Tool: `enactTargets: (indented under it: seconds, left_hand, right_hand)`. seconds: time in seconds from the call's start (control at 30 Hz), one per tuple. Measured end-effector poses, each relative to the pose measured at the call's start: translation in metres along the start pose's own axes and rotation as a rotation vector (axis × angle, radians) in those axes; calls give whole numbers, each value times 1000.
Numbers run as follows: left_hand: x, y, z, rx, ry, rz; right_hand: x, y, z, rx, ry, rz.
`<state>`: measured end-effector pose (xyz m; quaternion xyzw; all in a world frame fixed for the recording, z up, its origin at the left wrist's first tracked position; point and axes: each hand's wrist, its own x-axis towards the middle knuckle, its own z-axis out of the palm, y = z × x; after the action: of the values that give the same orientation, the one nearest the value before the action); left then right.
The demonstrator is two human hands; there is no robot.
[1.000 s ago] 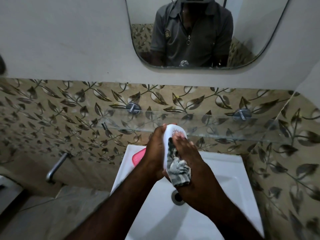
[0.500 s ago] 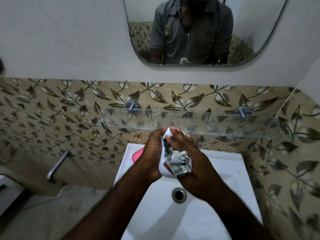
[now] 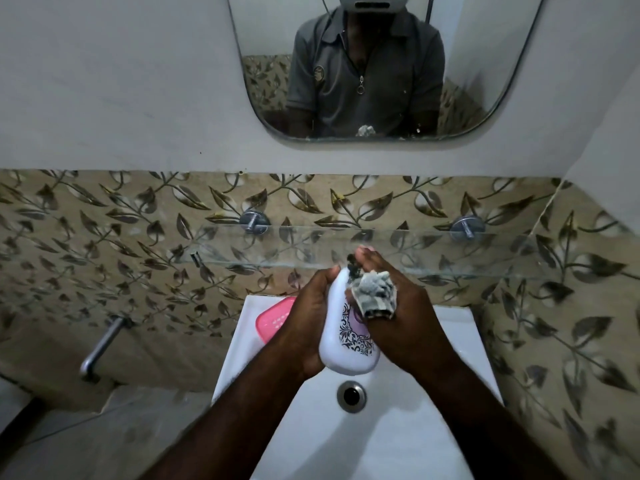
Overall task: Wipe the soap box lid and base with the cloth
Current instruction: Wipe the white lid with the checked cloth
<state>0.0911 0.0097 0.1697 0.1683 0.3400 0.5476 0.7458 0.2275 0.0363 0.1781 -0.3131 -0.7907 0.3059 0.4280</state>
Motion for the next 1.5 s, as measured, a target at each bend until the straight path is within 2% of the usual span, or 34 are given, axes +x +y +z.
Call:
enactTargets:
  seconds: [0.03,0.1,0.23,0.3,0.43,0.53,0.6,0.7,0.87,0.97,1.07,1.13,1.2,1.23,1.3,1.37,1.43,1.5]
  left_hand:
    - [0,-1,1,-13,-3,12]
    - [1,6,-3,-49,9,53]
    - [-2,15,-13,-63,88,-16]
    - [-4,8,-13,-56,88,16]
    - [-8,-2,1,-55,25,34]
    - [-8,3,0,-124,-15,78]
    - [-5,11,-6,-138,34,88]
    - [0,18,-14,-58,131,25]
    - [-4,12,-15,-69,131,-12]
    - [-3,7,-3,-200,174,18]
    - [-3,-2,7,-229,162,135]
    - [-11,1,15,-46,83,143]
    - [-17,4,20,197,75,173]
    - [-16,2,21,359,128,248]
    - [-11,-6,19,698,301,518]
    - [-7,-14,18,992,379,809]
    - [-1,-16,11,1333,297,992]
    - [3,-14,6,1562,160,1024]
  right_hand:
    - [-1,-3,0,-13,9,-2]
    - [-12,-8,9,-124,-54,-120]
    - [-32,-17,24,-196,-224,-250]
    - [-20,-14,21,-148,-192,-207]
    - [5,-10,14,-39,-6,14]
    - [-4,-12,21,-84,21,-76]
    - [-20,-12,27,-68,3,-140]
    - [-45,-7,38,-44,-42,-180]
    - [-46,-5,33,-149,-128,-294]
    - [-23,-7,25,-107,-141,-225]
    - [-2,-2,19,-30,-37,-102]
    - [1,2,17,135,39,33]
    - [-4,3,22,379,144,212]
    - [-9,3,26,519,211,320]
    - [-16,1,33,867,313,561]
    - [-27,-5,39,1139,305,737]
    - [-39,-9,44,1306,259,810]
    - [-48,-9,45,1415,262,839]
